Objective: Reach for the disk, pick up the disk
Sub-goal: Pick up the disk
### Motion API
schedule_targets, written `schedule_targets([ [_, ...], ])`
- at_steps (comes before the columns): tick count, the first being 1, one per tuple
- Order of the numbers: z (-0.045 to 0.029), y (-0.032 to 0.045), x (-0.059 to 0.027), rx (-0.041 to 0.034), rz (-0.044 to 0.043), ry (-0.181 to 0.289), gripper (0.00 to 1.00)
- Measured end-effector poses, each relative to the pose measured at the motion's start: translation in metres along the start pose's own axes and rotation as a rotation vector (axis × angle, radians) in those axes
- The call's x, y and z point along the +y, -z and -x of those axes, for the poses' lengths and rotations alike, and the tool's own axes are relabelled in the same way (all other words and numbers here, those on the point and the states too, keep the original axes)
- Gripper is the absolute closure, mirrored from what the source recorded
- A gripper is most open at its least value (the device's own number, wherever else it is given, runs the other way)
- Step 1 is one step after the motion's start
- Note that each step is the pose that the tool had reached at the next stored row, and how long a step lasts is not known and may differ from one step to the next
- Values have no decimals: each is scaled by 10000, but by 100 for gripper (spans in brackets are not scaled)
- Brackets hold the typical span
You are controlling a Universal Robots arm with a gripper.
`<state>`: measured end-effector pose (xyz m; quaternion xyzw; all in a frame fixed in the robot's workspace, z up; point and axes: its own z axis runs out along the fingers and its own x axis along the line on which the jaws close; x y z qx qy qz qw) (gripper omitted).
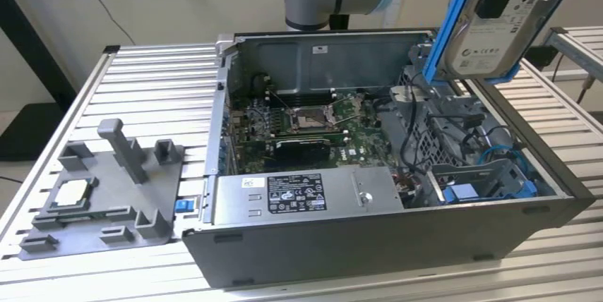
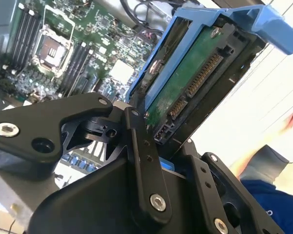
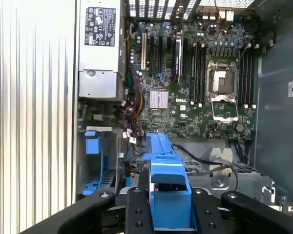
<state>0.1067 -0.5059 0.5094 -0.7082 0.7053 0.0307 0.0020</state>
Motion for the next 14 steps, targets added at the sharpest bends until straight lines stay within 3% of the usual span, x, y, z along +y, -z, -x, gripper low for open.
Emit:
schedule_targets([
  [14, -390, -7, 13, -1, 1, -2, 100],
])
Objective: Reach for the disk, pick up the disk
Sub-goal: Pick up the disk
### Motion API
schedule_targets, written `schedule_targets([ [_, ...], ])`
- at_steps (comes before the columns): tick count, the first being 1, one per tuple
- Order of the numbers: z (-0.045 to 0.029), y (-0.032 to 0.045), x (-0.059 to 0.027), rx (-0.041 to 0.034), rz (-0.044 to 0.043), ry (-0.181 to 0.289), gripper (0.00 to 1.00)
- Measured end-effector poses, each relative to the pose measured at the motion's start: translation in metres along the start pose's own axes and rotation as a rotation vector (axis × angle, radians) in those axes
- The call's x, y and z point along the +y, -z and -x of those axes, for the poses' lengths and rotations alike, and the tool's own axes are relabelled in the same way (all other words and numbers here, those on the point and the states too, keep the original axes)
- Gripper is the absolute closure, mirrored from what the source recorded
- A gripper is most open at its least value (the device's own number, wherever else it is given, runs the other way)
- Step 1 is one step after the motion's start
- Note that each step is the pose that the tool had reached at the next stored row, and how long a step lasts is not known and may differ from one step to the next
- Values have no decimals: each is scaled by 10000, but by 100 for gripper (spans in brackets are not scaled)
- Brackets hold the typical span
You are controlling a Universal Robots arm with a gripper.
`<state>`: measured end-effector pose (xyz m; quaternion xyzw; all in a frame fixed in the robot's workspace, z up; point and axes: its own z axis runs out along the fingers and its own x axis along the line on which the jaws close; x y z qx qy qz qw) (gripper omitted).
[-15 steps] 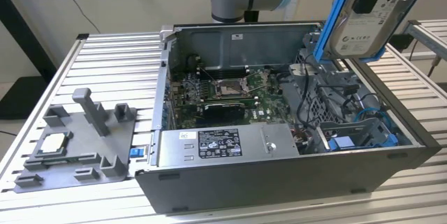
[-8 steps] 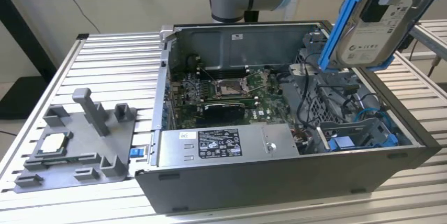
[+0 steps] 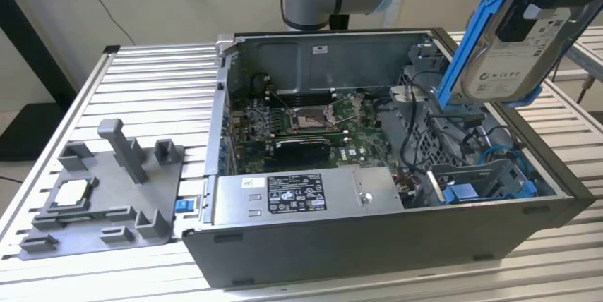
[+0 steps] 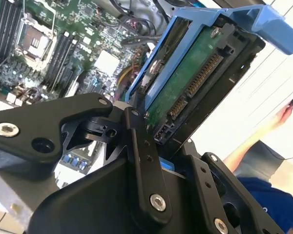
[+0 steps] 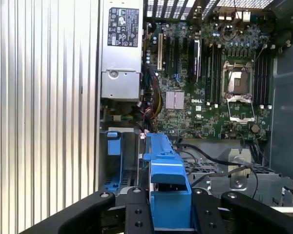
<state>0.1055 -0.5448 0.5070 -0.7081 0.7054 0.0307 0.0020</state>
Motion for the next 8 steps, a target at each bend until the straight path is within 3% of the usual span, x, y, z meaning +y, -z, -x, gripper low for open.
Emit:
schedule_targets([
  [8, -219, -12, 11, 1, -1, -1, 100],
])
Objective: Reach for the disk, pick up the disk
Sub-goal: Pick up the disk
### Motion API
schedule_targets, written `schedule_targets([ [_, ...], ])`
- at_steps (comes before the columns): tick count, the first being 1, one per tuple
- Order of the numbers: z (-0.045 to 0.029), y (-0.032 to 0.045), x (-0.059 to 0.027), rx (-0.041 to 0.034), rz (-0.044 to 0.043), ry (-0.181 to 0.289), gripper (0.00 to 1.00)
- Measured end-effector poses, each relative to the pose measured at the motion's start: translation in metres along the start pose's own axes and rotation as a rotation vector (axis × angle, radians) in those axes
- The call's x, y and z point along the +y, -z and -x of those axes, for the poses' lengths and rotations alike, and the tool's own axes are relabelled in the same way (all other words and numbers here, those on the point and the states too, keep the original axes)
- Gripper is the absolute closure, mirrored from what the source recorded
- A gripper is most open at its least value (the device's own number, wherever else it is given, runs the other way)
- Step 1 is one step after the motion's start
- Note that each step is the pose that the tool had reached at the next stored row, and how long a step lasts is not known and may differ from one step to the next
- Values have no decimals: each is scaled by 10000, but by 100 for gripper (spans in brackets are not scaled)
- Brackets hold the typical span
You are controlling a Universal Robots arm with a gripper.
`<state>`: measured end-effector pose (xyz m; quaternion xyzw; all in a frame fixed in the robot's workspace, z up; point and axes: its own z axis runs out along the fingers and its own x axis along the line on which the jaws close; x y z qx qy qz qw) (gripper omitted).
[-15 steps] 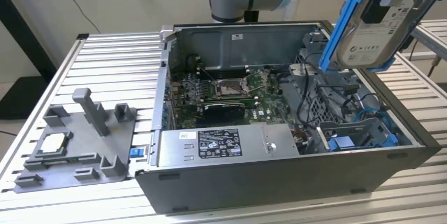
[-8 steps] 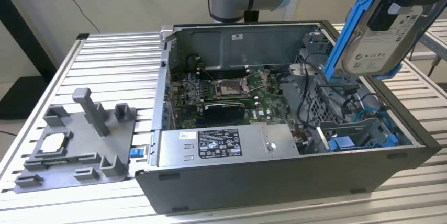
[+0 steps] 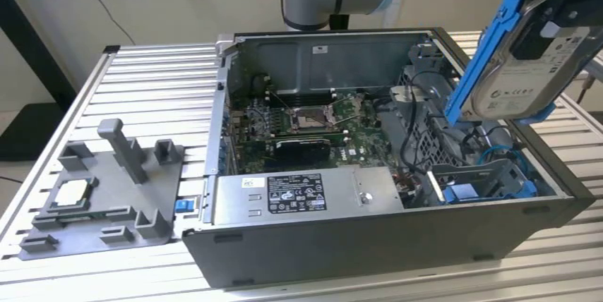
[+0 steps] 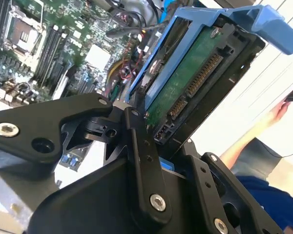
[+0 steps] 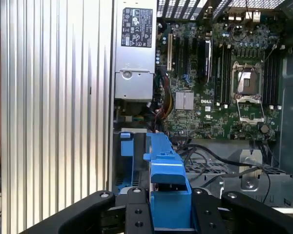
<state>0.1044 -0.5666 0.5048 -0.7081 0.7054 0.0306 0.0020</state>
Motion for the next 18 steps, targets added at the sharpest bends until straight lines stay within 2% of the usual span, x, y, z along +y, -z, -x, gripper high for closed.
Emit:
schedule_targets([
  [5, -73, -49, 11, -3, 0, -1, 100],
  [12, -81, -174, 3, 5, -2, 33, 100],
  [18, -86, -282, -44, 16, 5, 170, 100],
])
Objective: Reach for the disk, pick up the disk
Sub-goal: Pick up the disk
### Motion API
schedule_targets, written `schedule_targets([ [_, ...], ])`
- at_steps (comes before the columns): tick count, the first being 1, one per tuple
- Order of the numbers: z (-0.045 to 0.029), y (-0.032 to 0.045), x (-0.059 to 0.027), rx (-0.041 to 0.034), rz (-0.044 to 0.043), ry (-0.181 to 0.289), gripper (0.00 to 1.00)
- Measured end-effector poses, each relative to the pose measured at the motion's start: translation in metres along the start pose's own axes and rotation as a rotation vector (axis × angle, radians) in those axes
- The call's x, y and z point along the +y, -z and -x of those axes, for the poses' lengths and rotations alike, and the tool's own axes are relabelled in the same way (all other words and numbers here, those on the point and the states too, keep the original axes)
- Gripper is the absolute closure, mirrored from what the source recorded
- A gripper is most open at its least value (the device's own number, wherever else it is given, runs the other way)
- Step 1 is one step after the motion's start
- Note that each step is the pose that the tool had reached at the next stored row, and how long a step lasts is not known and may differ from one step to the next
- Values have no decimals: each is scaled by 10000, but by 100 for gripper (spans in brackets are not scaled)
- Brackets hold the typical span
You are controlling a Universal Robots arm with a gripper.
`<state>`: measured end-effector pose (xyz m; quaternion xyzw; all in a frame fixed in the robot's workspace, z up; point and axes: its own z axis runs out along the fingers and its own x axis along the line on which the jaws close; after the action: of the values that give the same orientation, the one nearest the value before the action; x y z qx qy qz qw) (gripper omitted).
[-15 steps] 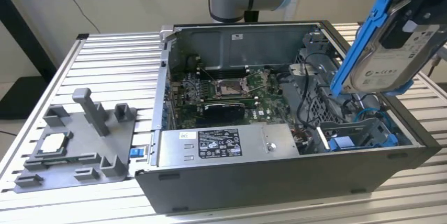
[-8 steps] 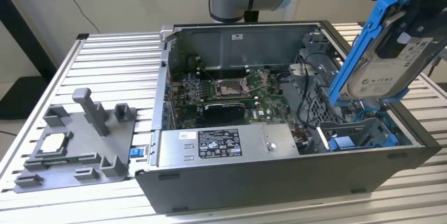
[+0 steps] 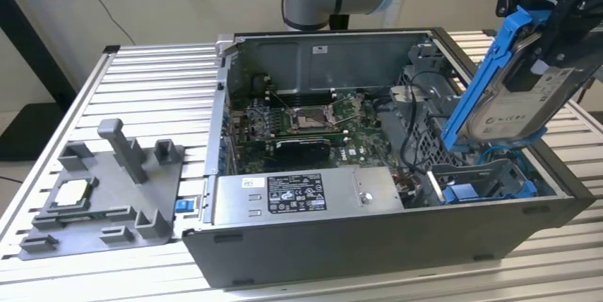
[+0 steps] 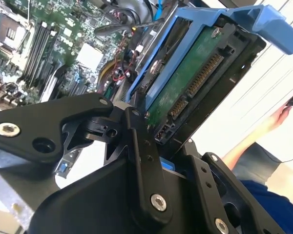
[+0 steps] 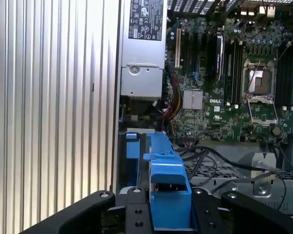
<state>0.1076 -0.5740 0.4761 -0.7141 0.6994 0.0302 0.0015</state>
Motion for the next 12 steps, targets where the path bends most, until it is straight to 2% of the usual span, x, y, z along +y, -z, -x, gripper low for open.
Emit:
schedule_targets([
  [12, -33, -188, -61, 1, 0, 14, 100],
])
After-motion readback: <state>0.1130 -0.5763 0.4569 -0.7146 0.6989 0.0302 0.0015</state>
